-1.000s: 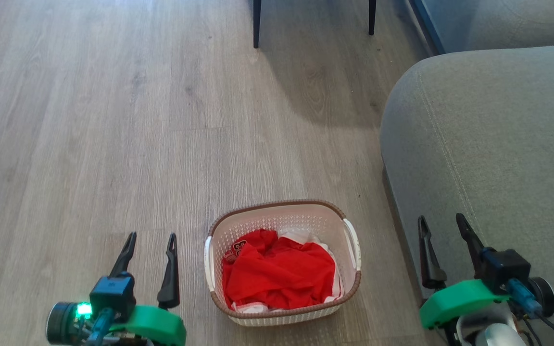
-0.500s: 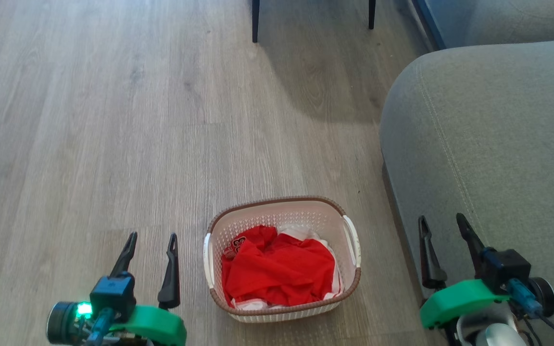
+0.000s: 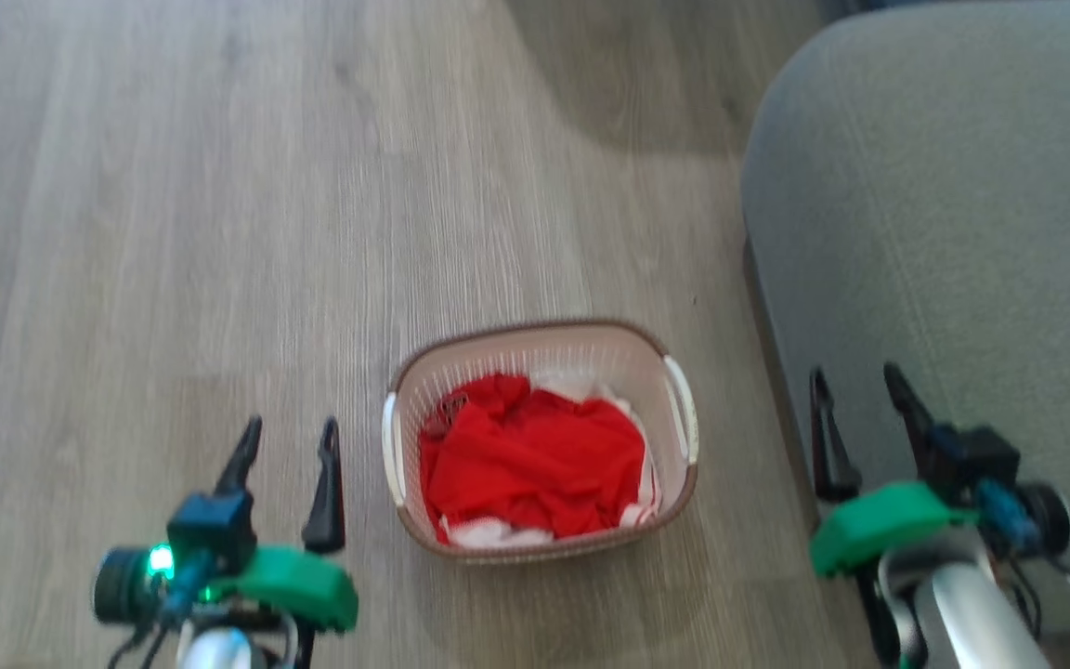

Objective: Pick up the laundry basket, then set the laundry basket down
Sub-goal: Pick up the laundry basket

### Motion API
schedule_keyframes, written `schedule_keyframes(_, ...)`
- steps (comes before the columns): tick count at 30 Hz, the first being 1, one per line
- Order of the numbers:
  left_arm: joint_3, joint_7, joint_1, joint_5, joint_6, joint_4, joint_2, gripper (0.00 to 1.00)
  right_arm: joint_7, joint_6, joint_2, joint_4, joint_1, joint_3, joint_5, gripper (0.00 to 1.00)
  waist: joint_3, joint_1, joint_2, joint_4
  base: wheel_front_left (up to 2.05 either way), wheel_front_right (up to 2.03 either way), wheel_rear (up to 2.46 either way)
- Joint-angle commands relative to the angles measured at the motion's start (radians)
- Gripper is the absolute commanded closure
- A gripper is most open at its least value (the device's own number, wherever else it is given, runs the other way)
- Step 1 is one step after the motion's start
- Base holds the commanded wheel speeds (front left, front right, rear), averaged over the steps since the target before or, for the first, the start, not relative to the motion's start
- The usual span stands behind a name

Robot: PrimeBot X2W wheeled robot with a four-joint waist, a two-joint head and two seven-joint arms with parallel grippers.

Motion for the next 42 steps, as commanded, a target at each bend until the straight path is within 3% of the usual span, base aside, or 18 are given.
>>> schedule_keyframes(1,0.037,-0.01,-0.055,-0.009,0.002,-0.024,-0.002,0.0,-0.013,-0.002,-0.012,-0.022,-0.045,0.018,-0.008,0.0,0.049,0.0,0.0,-0.002,0.0,0.0,0.0)
schedule_keyframes(17,0.007,-0.01,-0.34,-0.057,0.01,0.151,-0.003,0.0,-0.013,-0.002,-0.012,0.161,-0.335,0.025,-0.04,0.0,0.406,0.0,0.0,0.02,0.0,0.0,0.0)
schedule_keyframes(28,-0.07,-0.01,-0.554,-0.12,0.008,0.351,-0.003,0.0,-0.013,-0.002,-0.012,0.342,-0.531,0.013,-0.064,0.0,0.636,0.0,0.0,0.051,0.0,0.0,0.0)
schedule_keyframes(42,-0.184,-0.01,-0.697,-0.189,-0.007,0.564,-0.003,0.0,-0.013,-0.002,-0.012,0.46,-0.623,0.047,-0.038,0.0,0.75,0.0,0.0,0.057,0.0,0.0,0.0)
